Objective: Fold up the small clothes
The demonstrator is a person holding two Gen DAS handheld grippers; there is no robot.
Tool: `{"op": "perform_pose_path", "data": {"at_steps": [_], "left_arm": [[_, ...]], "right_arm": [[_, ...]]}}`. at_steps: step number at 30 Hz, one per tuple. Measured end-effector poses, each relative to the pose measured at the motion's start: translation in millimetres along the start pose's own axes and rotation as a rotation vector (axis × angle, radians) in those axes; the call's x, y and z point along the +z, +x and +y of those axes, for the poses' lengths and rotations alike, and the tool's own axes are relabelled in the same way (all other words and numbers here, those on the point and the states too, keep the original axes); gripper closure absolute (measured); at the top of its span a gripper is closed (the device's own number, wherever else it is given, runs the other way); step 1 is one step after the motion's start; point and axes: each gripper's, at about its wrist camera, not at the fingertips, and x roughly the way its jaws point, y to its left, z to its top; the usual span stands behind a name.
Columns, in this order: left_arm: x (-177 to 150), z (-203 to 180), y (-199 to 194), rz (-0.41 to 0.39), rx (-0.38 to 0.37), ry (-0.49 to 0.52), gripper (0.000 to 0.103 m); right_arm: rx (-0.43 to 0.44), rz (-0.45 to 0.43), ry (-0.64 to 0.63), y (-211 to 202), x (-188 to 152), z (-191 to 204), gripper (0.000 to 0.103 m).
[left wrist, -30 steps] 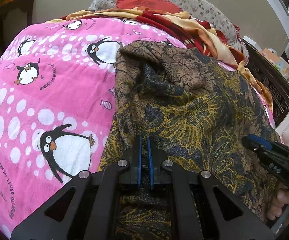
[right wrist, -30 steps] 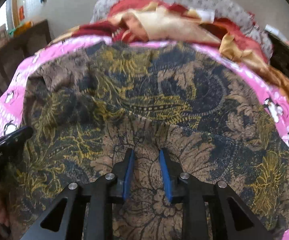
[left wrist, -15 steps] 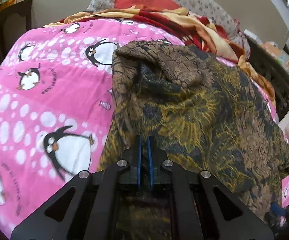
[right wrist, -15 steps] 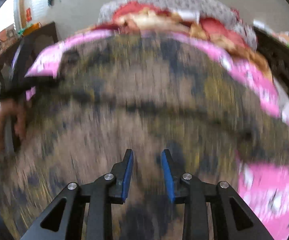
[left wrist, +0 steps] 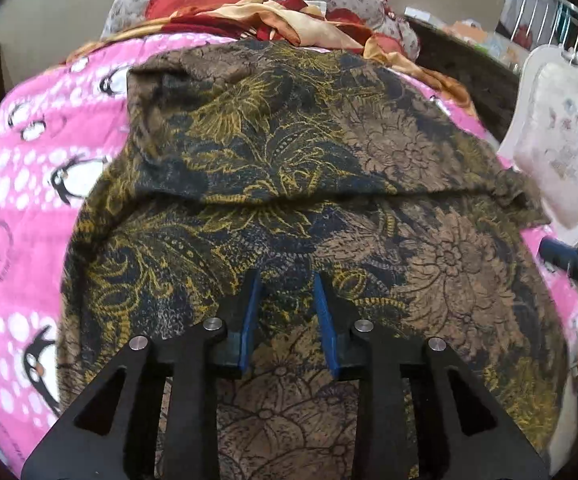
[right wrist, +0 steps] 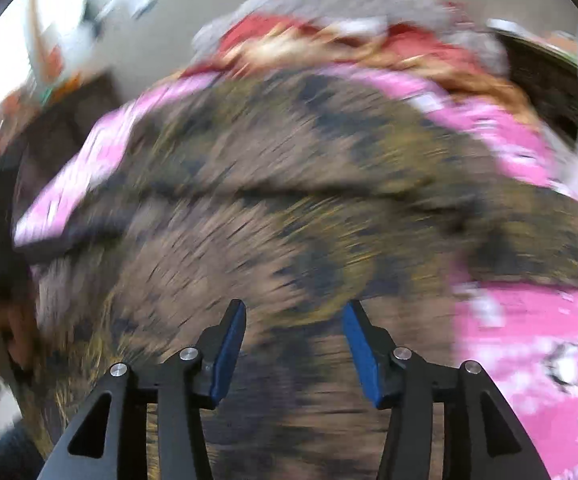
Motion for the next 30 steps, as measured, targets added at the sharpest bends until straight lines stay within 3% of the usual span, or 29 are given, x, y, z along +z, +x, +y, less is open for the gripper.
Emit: {"op": "perform_pose_path", "data": {"at_steps": [2,4,6,8,11,14,19,20,21,23,26,30], "left_arm": [[0,6,2,-0.001,-0.030,-0.030,0.076],[1,11,2,-0.006,-0.057,-0.053,0.075],[0,17,2,-0.012,-0.102,-0.099,0.075],[0,23,1,-0.017,-0.143,-0.147,0.075],[-1,25,0,-0.021,-0.167,-0.176,0.075],[-1,24,0,-0.021,-0.157,-0.168,0.075],[-1,25,1,-0.020,-0.150,-0.162,0.075],[-1,24,1,-0.021,-0.151,-0.163,0.075],[-1,24,1,-0.021,-0.150,-0.163,0.075],[-1,24,1,-0.020,-0.149,-0.161,0.075],[-1,25,1,-0.021,-0.151,-0.163,0.075],[-2,26,0,-0.023,-0.163,-0.173,0.075]], "right_arm": [[-0.048,-0.068,0.180,-15,5,-61,0.040],[-0.112,-0.105,0.403,-25,2,-134,0.038],[-0.168,-0.138,0.532,-32,-4,-189,0.038],[-0.230,-0.137,0.560,-34,-5,-231,0.038],[-0.214,-0.096,0.555,-22,-4,-262,0.040],[-0.194,-0.076,0.625,-6,-7,-288,0.043],[-0.122,-0.166,0.681,5,2,-308,0.043],[-0.122,-0.182,0.682,7,5,-309,0.048],[-0.086,-0.197,0.684,9,8,-310,0.065],[-0.088,-0.176,0.664,12,18,-307,0.084],[-0.112,-0.158,0.585,5,37,-296,0.092],[-0.154,-0.255,0.497,-44,76,-281,0.094]]}}
